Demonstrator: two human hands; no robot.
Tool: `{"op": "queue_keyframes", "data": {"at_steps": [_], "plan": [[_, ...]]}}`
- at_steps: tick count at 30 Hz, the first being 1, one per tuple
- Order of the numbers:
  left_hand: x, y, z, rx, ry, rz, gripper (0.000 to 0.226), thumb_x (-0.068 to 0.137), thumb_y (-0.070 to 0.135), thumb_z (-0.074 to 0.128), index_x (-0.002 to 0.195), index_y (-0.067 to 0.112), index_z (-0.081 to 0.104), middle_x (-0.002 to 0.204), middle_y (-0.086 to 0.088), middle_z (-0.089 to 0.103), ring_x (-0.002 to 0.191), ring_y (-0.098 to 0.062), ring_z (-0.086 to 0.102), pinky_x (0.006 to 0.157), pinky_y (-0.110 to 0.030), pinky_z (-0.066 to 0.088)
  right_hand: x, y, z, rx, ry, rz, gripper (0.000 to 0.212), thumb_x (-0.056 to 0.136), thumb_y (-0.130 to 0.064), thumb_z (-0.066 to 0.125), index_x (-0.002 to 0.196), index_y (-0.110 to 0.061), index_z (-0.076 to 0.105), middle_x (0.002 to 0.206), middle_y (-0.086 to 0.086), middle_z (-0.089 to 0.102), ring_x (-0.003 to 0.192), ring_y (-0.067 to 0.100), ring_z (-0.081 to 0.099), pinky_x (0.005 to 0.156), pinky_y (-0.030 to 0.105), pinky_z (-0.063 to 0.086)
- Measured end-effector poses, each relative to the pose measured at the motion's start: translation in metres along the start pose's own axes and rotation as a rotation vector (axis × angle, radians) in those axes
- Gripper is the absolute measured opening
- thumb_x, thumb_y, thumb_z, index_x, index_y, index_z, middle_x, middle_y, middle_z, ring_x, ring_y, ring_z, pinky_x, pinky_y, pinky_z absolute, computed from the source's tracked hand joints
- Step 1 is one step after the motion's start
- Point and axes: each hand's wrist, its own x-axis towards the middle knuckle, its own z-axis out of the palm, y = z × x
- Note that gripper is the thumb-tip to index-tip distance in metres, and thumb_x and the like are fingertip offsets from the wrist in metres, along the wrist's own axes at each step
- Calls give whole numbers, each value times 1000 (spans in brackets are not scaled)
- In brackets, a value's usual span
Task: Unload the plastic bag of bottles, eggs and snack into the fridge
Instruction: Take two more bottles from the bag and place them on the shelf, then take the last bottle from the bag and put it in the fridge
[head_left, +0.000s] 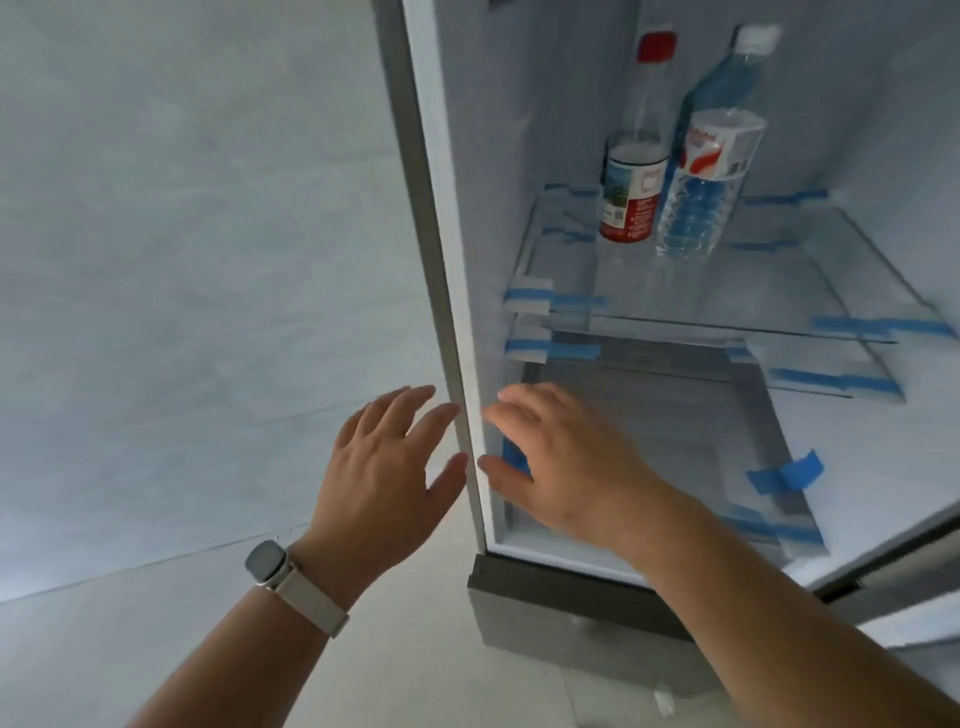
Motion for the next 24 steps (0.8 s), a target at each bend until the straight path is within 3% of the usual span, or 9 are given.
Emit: {"op": "queue_keyframes", "data": {"at_steps": [7, 15, 21, 24], "plan": [[-101, -119, -46, 24, 2, -214, 55, 89, 54, 44, 132, 23, 61, 139, -3, 59, 131, -30, 51, 107, -47, 40, 43, -124, 46, -79, -32, -148, 53, 99, -52, 37, 142, -20, 42, 149, 4, 41, 135, 25, 38, 110, 43, 33], [-248, -250, -103, 91, 49, -447, 59, 91, 57, 41, 135, 21, 58, 140, -4, 58, 133, -29, 49, 109, -47, 39, 73, -305, 108, -110, -47, -330, 54, 89, -52, 36, 118, -15, 63, 121, 9, 63, 108, 33, 60, 89, 45, 49], [-363, -313, -147, 161, 120, -654, 58, 92, 59, 40, 135, 24, 58, 140, -3, 59, 133, -28, 50, 109, -44, 38, 84, -441, 132, -132, -80, -545, 54, 89, -54, 35, 117, -17, 63, 121, 8, 63, 108, 32, 60, 91, 44, 47], [-414, -331, -166, 198, 164, -772, 58, 92, 59, 40, 134, 24, 59, 139, -3, 60, 132, -29, 51, 108, -45, 39, 84, -504, 140, -148, -124, -667, 65, 88, -59, 23, 128, -21, 56, 135, 5, 56, 122, 30, 51, 102, 43, 38]]}}
